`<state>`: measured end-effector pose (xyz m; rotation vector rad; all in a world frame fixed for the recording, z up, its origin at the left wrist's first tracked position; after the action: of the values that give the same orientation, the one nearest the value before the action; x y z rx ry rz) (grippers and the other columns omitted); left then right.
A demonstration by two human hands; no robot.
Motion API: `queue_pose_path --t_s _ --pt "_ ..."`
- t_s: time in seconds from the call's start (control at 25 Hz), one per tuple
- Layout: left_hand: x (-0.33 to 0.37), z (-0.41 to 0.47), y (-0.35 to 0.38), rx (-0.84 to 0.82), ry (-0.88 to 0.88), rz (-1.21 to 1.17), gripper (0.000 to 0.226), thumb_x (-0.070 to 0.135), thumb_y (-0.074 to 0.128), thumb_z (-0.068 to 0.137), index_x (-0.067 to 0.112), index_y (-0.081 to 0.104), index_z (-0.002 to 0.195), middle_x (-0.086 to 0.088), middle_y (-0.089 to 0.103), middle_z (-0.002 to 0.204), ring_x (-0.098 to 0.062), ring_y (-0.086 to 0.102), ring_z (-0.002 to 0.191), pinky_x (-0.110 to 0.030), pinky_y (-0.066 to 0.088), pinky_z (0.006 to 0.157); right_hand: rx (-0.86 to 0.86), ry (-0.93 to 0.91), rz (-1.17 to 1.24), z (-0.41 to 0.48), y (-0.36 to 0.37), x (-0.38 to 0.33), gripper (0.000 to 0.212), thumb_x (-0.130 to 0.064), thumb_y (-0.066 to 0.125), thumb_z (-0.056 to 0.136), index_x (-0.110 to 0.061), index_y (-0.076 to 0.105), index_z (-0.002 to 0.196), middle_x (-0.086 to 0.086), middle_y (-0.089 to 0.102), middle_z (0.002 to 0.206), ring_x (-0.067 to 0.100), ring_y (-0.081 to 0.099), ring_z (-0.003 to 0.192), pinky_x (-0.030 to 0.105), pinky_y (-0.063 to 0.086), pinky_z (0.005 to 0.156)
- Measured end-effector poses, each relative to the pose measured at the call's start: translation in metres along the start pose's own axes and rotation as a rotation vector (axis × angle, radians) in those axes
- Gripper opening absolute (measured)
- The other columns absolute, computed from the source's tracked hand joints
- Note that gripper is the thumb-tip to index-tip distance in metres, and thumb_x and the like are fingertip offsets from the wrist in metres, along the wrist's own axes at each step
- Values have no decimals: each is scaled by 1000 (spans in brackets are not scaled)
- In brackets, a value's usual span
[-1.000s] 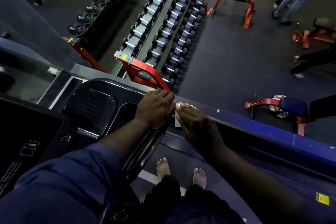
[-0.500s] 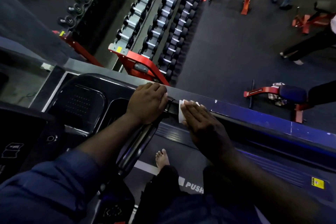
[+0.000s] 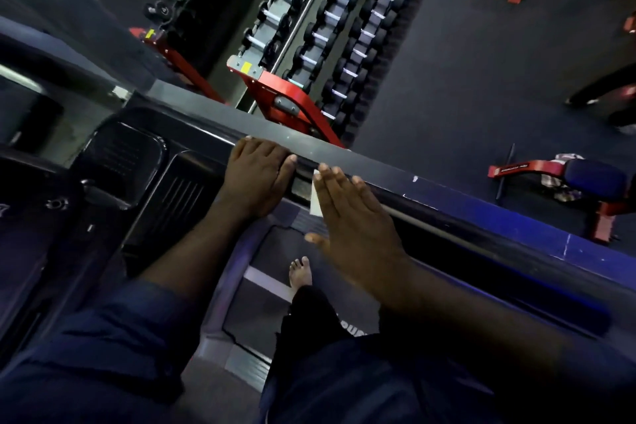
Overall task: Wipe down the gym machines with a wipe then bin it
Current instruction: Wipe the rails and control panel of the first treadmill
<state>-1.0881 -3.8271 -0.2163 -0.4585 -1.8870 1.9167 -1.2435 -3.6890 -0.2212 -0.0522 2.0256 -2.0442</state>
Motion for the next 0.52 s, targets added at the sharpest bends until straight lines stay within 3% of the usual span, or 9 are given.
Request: queue_pose_path --t_s 0.16,0.32,0.44,0.52 --pt "6 -2 0 -25 -62 31 44 44 34 106 19 70 104 -7 70 107 -32 60 111 -48 32 115 -13 -160 -34 -23 -7 17 96 -66 42 101 -5 4 165 11 2 174 23 3 161 44 11 129" --pt "11 -1 4 -81 -105 -30 56 51 27 105 16 70 111 -10 69 115 -32 56 120 -47 25 119 -19 -64 5 -33 -6 36 98 -71 38 102 -4 4 164 14 0 173 25 4 161 46 12 129" --pt "20 -6 6 -98 -129 -35 59 53 23 105 15 68 115 -10 65 120 -32 51 124 -48 20 123 -8 -242 5 -53 -6 38 96 -71 39 101 -6 7 165 10 2 174 21 2 161 46 16 128" --pt "29 -10 7 -93 -131 -44 60 54 21 105 15 66 117 -10 63 124 -31 48 128 -49 17 124 15 -256 9 -68 -11 55 92 -71 37 102 -10 10 165 6 5 174 18 4 160 46 18 127"
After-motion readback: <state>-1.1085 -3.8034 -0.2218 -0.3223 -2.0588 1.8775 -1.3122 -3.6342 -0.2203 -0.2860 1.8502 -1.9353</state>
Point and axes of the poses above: each hand's wrist, its own z-axis towards the middle knuckle, its own y-axis out of the palm, x = y × z, the point moved 5 cm from there along z, towards the middle knuckle
